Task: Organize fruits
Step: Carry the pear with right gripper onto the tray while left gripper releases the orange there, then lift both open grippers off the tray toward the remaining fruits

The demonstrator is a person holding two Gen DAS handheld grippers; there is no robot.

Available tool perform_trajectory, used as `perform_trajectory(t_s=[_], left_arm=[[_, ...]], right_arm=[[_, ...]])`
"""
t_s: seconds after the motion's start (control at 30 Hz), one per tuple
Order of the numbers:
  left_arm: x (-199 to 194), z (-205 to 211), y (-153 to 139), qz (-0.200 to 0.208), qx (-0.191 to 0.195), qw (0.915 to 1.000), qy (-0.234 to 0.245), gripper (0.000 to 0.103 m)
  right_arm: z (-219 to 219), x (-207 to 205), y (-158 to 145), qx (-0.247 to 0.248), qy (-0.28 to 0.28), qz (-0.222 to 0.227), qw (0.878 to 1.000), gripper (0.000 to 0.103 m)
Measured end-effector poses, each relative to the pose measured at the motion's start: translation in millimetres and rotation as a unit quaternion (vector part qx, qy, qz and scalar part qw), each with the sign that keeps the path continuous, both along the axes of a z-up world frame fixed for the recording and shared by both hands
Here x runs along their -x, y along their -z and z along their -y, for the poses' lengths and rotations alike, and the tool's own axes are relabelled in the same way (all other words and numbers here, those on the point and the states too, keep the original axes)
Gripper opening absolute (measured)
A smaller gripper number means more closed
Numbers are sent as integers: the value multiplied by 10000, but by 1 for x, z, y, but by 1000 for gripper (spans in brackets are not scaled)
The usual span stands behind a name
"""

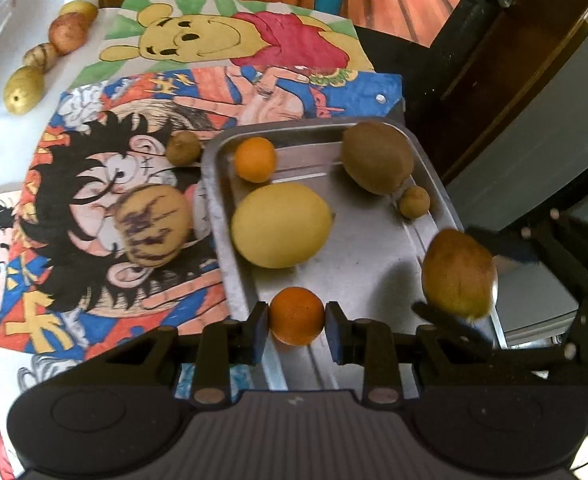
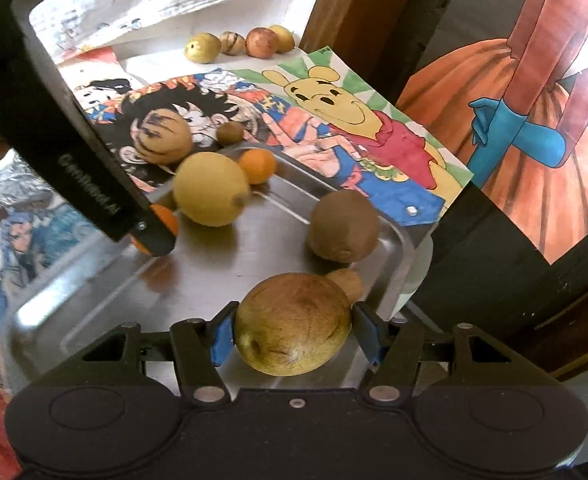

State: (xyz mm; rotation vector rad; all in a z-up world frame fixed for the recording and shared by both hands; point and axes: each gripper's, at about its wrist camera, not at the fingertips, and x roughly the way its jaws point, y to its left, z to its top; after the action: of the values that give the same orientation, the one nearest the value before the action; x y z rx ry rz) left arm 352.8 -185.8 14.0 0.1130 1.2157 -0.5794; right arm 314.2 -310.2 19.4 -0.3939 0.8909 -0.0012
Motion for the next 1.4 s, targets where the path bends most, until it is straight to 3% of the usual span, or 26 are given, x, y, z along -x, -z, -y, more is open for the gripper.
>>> perform_trajectory(t_s=[0.4,0.57,0.9,1.23,1.33,1.4], left_arm=[[-9,13,10,-50,-87,9998,-181,33],[-10,12,13,-103,-141,9996,-242,33],[-8,8,11,-158,-139,9993,-300,34],[-1,0,0,-5,-157,9995,-269,46],[2,-6,-5,39,-161,9995,-266,54],[5,-10,-8,100,-161,9995,-266,65]], right_arm=[[11,-11,8,79,-226,-43,9997,61],[11,-10,12,68,-177,-171,9997,60],[9,-7,4,98,-7,-11,10000,59],[-2,13,-4,87,371,7,9993,69],[-7,22,-7,38,572,18,9984,73],[-11,28,-10,9,726,32,9974,75]])
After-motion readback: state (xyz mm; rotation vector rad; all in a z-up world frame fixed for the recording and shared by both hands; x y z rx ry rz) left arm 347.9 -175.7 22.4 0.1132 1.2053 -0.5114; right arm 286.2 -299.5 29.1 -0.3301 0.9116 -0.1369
